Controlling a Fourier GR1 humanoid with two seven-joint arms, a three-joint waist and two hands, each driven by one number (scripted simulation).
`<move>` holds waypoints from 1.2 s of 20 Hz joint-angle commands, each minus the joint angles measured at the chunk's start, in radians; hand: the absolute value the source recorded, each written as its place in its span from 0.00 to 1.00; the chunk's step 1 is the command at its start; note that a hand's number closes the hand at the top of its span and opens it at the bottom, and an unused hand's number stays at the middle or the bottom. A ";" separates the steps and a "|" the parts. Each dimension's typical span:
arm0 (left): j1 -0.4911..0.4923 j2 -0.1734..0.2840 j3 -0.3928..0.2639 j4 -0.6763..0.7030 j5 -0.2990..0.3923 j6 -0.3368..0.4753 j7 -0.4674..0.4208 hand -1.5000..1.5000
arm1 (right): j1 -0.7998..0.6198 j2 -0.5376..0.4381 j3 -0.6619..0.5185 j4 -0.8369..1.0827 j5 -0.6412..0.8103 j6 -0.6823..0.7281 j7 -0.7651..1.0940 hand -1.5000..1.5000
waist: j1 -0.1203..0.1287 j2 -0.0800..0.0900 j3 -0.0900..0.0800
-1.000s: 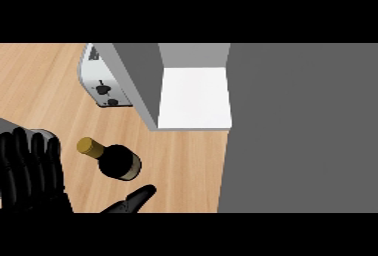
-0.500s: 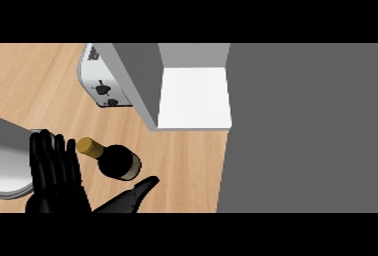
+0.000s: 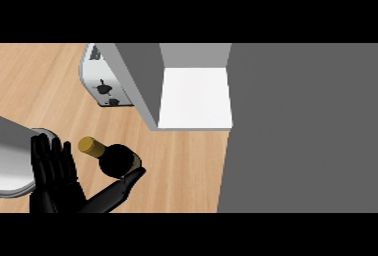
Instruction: Pick up the wine, place it into the cabinet and close the cabinet
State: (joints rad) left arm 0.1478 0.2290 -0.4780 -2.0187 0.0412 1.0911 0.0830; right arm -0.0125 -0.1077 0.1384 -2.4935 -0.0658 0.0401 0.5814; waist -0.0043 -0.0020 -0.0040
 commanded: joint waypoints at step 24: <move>0.045 -0.213 0.297 0.555 0.352 -0.570 -0.621 0.00 | 0.025 0.021 -0.016 -0.132 -0.066 0.026 0.049 0.00 | -0.002 0.001 0.004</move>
State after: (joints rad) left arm 0.2169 0.0387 -0.1835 -1.5337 0.3981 0.5463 -0.5020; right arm -0.0615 -0.1002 0.1103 -2.4952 -0.0710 0.0496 0.6313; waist -0.0027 -0.0013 -0.0005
